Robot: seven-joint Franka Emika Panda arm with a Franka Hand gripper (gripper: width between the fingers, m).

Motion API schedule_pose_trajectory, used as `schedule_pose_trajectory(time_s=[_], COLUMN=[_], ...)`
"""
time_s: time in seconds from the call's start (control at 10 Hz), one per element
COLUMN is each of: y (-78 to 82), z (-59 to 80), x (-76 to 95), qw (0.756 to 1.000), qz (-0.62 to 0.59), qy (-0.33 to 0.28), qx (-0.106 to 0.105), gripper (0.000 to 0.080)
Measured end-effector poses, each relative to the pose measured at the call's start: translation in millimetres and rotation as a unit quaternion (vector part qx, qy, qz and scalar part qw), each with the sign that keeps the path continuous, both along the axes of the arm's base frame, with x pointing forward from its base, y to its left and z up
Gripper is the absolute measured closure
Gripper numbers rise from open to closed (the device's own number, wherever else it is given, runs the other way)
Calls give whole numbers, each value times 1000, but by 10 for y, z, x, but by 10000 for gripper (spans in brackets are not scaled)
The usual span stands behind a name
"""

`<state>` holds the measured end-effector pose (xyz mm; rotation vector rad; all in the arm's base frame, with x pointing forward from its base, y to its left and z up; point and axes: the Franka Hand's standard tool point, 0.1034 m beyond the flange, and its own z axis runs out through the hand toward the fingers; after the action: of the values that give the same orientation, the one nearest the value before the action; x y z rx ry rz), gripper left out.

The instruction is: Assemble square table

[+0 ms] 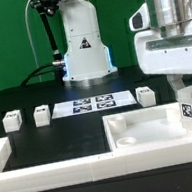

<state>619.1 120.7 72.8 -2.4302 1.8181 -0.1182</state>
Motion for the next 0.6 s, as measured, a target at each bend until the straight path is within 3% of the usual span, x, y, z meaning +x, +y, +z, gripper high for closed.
schedule_pose_trajectory(time_s=[0.4,0.6], y=[16,18], z=[-11,-9], x=[-7,-6], qw=[978,970], qz=[-203,-239], qy=[11,14], qx=[40,48], gripper=[508,507])
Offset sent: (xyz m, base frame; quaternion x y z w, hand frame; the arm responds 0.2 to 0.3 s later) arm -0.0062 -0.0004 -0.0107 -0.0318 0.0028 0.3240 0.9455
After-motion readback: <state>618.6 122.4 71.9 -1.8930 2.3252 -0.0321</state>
